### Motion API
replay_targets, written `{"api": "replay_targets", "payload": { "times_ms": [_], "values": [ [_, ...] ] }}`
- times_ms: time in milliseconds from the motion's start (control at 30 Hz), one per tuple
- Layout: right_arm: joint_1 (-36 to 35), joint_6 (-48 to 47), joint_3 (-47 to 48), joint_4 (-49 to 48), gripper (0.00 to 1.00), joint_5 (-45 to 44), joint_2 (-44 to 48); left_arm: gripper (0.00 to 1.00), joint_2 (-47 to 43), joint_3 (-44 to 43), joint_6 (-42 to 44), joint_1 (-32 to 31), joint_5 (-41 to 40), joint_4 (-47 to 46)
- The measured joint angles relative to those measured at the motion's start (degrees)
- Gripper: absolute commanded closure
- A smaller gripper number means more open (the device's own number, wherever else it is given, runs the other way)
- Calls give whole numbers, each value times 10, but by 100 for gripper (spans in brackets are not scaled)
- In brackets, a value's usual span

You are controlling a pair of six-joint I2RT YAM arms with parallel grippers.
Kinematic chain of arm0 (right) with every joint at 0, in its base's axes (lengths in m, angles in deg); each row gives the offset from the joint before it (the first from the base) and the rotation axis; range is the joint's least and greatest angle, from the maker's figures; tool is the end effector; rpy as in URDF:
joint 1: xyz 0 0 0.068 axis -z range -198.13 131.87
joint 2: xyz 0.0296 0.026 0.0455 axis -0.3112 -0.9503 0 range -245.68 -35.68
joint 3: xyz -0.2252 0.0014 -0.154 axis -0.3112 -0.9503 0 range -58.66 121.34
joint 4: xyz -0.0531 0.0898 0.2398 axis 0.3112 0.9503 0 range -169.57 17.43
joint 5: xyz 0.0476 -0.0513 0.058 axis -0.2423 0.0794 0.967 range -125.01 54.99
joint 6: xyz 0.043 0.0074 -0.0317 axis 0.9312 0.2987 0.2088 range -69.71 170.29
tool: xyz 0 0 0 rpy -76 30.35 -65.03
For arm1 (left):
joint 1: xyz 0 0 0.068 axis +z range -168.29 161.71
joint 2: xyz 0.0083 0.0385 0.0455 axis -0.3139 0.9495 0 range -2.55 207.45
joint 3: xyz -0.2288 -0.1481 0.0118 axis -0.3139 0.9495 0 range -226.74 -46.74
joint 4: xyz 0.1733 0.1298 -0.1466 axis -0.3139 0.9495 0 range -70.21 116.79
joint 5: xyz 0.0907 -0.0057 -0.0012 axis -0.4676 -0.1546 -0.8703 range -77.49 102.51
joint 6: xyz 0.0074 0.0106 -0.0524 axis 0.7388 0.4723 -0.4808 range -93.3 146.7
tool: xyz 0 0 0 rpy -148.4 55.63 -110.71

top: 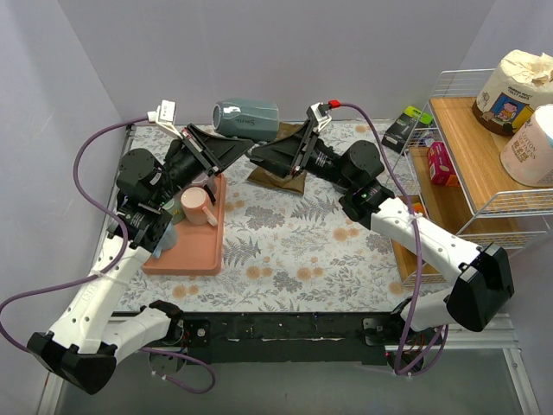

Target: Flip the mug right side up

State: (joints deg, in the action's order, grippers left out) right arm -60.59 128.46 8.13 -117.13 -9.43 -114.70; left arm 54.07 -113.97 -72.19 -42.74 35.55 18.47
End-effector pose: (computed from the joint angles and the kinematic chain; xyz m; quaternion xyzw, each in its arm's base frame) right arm 0.2241 0.2259 0.4248 -0.0181 0.5538 0.7745 0.3052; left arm 0.1846 -0.0991 0.4601 -0.2498 0.5853 -0.7296 0.2504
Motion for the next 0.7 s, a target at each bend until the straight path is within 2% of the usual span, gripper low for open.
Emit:
{"api": "replay_targets", "payload": {
  "times_ms": [167,200,267,300,367,400,500,667,700],
  "values": [
    [0,17,0,-28,40,-7,-12,100,5,5,-2,0,20,-10],
    [0,22,0,-34,46,-8,-13,100,5,8,-2,0,22,-13],
    [0,32,0,-43,53,-10,-14,100,5,13,-2,0,25,-22],
    [0,31,0,-46,62,-12,-14,100,5,14,-3,0,25,-26],
    [0,35,0,-52,72,-16,-14,100,4,18,-3,2,25,-34],
    [0,37,0,-56,82,-16,-14,100,3,21,-5,3,25,-37],
    [2,35,0,-67,99,-12,-14,100,1,26,-20,4,24,-50],
    [0,33,0,-62,99,-12,-14,100,-6,36,-19,4,24,-54],
    [0,31,0,-59,99,-11,-14,97,-7,38,-18,4,23,-54]
  ]
}}
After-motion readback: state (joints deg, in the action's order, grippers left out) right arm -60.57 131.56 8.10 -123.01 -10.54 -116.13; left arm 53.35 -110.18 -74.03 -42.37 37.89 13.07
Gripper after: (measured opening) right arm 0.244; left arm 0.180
